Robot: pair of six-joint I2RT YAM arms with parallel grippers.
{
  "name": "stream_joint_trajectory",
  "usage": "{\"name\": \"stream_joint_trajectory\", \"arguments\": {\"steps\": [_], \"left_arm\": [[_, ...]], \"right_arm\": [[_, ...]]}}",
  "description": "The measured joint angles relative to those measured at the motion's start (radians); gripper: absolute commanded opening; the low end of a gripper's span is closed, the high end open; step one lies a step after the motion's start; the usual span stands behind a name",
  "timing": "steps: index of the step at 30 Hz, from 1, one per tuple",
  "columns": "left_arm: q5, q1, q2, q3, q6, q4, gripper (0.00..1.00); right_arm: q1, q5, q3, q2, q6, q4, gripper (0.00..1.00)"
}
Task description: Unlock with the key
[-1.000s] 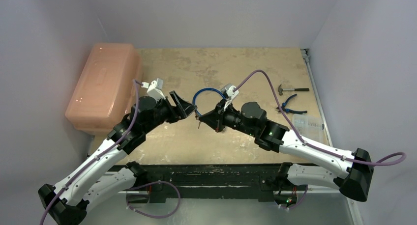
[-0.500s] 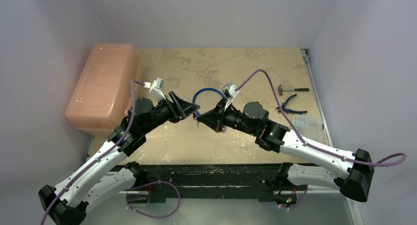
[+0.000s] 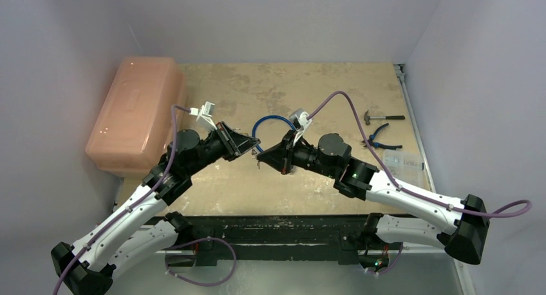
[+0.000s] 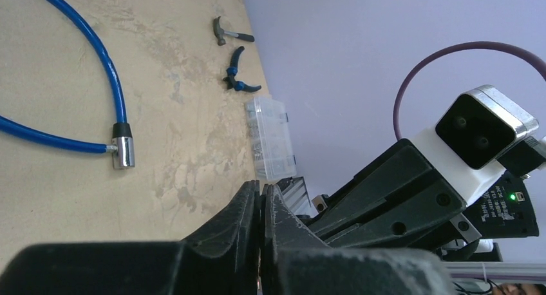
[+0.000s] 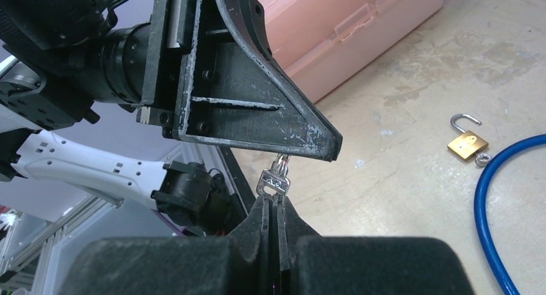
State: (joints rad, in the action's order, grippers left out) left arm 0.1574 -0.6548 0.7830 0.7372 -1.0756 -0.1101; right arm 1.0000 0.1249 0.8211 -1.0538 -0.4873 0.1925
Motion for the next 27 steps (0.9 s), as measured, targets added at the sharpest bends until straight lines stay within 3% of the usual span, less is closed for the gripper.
{"name": "stream_joint_trajectory", "arguments": {"steps": [2,3,6,8,17,27], "left_arm": [[0.004,0.0,0.0,0.0,-0.005,0.014,0.0],[0.004,0.0,-0.001,-0.001,-0.006,0.014,0.0],[0.003,0.0,-0.003,-0.011,-0.005,0.016,0.0],[0.002,0.0,-0.004,-0.016,-0.005,0.012,0.0],[-0.003,0.0,-0.019,-0.016,0.033,0.012,0.0],[0.005,0.0,-0.026,-0.015,0.048,0.06,0.0]], "right_arm": [[0.0,0.006,0.0,-0.005,-0.002,0.002,0.0],[0.0,0.008,0.0,-0.007,-0.003,0.003,0.1],[0.0,0.021,0.0,-0.016,-0.01,0.002,0.63],[0.0,0.026,0.0,-0.023,-0.018,0.0,0.78],[0.0,0.037,0.0,-0.025,-0.055,0.017,0.78],[0.0,0.078,0.0,-0.026,-0.114,0.093,0.61]]}}
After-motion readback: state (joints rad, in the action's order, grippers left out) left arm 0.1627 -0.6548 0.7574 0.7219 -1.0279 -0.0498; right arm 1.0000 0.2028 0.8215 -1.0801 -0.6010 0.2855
